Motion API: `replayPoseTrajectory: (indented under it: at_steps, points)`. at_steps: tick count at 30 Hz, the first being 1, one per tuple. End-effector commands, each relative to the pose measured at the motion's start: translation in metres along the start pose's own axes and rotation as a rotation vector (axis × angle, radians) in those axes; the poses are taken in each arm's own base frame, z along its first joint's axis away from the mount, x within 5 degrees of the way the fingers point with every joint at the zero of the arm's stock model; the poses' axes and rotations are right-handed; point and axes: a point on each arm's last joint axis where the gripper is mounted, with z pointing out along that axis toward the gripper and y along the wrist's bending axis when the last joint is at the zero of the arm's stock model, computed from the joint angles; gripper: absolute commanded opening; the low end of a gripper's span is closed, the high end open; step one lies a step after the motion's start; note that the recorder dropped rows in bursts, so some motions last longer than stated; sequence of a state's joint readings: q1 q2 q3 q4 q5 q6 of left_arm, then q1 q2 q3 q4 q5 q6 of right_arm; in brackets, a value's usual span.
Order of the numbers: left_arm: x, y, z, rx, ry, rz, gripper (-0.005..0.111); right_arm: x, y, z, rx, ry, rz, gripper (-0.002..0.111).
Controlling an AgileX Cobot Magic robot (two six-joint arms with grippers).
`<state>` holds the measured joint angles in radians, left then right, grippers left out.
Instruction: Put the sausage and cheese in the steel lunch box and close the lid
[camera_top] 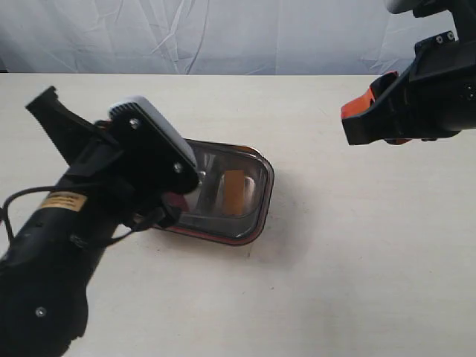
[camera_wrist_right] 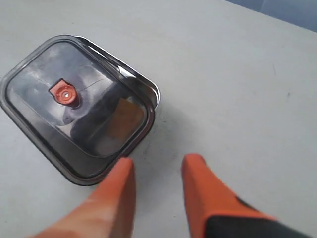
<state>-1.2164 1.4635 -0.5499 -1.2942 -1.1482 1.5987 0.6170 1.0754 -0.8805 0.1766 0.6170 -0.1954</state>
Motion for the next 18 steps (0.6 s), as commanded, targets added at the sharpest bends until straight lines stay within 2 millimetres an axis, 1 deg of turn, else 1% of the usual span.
replayPoseTrajectory:
  at_steps: [1,3,4,5,7,9,12,16,18]
  points:
    - [0.011,0.035,0.005,-0.105,0.09,-0.173,0.0,0.006,0.006,0.017,-0.083,0.06,0.097,0.0]
    - [0.02,0.048,0.011,-0.098,0.14,-0.27,0.0,0.01,0.008,0.034,-0.12,0.119,0.11,0.0]
    - [0.025,0.052,0.015,-0.057,0.164,-0.309,0.0,0.012,0.009,0.044,-0.138,0.15,0.116,0.0]
    - [0.03,0.053,0.02,0.02,0.196,-0.361,0.0,0.015,0.01,0.056,-0.158,0.184,0.123,0.0]
    - [0.036,0.056,0.029,0.118,0.236,-0.442,0.0,0.019,0.012,0.071,-0.193,0.232,0.135,0.0]
    - [0.049,0.064,0.044,0.209,0.3,-0.568,0.0,0.028,0.016,0.091,-0.26,0.315,0.142,0.0]
    - [0.062,0.074,0.054,0.253,0.339,-0.674,0.0,0.038,0.02,0.106,-0.325,0.394,0.15,0.0]
    - [0.082,0.089,0.062,0.255,0.385,-0.793,0.0,0.047,0.023,0.123,-0.377,0.458,0.167,0.0]
    - [0.091,0.096,0.065,0.244,0.402,-0.848,0.0,0.052,0.029,0.131,-0.394,0.493,0.155,0.0]
